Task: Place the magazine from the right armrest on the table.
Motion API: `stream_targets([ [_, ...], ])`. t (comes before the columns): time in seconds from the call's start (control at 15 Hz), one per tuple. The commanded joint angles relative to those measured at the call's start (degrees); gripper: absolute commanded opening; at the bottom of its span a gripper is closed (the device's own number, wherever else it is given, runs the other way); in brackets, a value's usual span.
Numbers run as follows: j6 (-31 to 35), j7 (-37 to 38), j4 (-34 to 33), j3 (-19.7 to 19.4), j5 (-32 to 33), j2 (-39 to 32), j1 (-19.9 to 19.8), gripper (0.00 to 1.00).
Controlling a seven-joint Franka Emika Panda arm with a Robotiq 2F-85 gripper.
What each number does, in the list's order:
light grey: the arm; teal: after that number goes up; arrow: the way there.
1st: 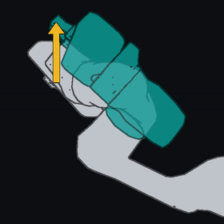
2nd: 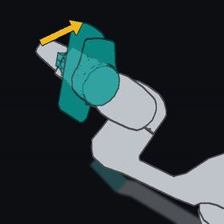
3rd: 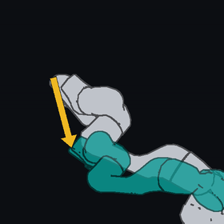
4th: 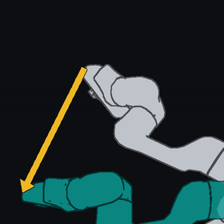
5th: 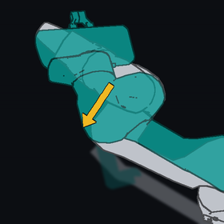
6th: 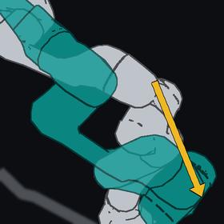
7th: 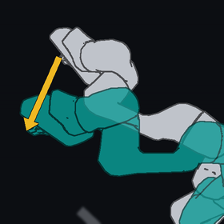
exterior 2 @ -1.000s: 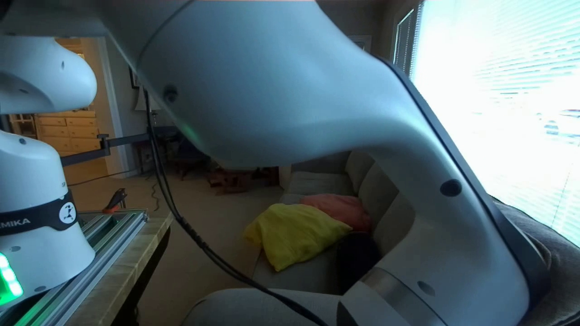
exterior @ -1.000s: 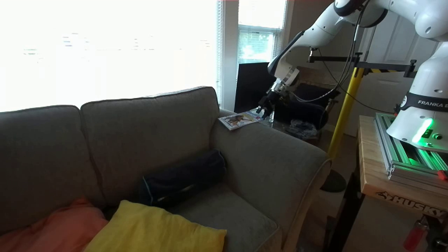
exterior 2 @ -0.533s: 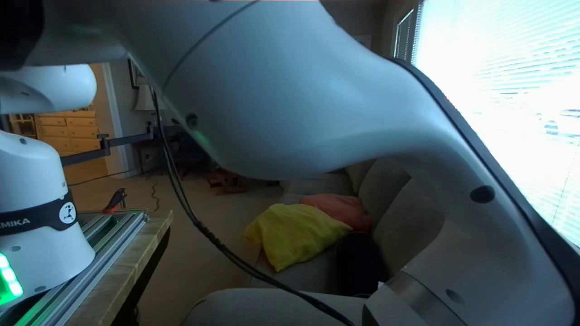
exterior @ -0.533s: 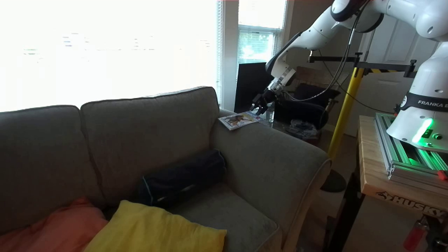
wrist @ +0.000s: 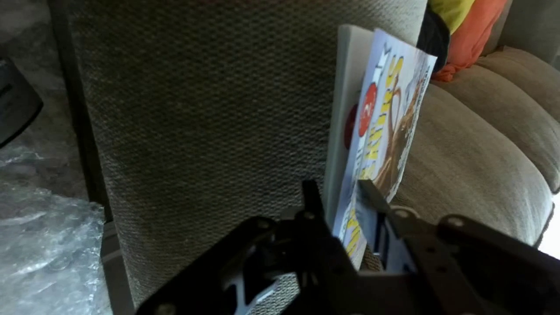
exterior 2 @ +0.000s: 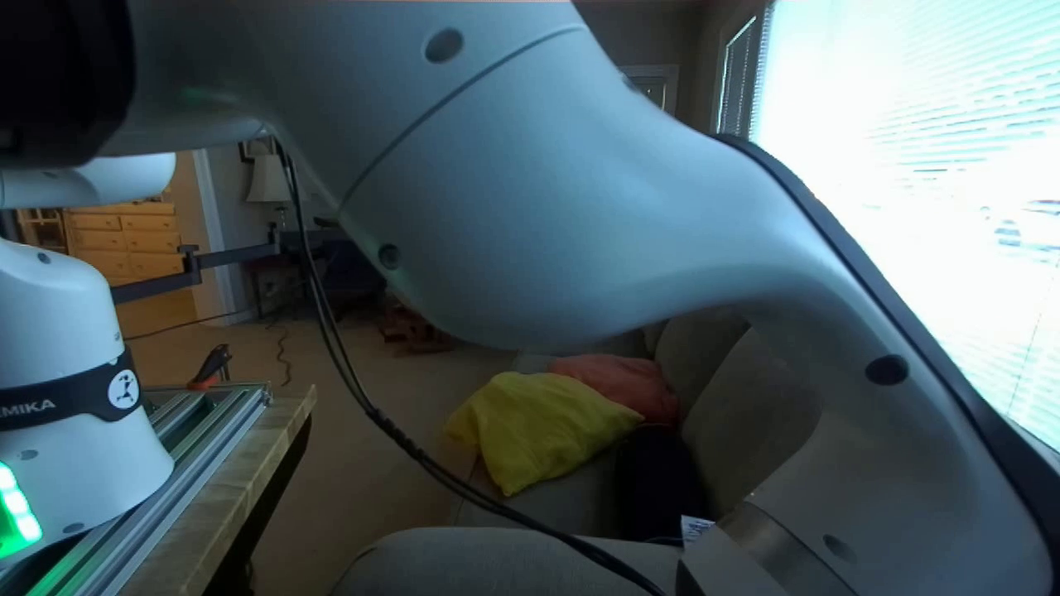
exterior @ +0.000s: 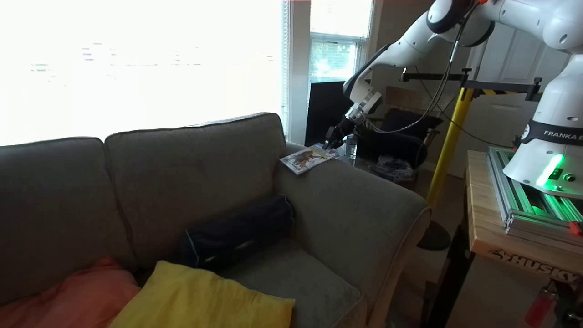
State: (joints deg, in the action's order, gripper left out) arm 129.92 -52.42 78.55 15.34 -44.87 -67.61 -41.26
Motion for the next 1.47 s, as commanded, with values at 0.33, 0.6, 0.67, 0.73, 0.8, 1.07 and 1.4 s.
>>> stream_targets([
  [0.33,5.29,0.18,2.59,-2.74,-2.43,3.95,2.84,0.01],
  [0.6,18.77,1.91,11.49,-3.89,-2.31,11.31,5.45,0.01],
  [0.67,21.29,2.98,13.55,-4.44,-1.96,12.92,6.25,0.01],
  [0.73,24.33,4.6,16.04,-5.58,-1.47,14.59,7.66,0.01],
  [0.8,26.56,6.16,18.41,-6.83,-0.61,16.41,8.93,0.01],
  [1.07,33.44,15.25,29.92,-13.02,2.17,26.12,13.54,0.01],
  [1.4,37.86,25.97,43.94,-24.71,3.56,38.24,23.25,0.01],
])
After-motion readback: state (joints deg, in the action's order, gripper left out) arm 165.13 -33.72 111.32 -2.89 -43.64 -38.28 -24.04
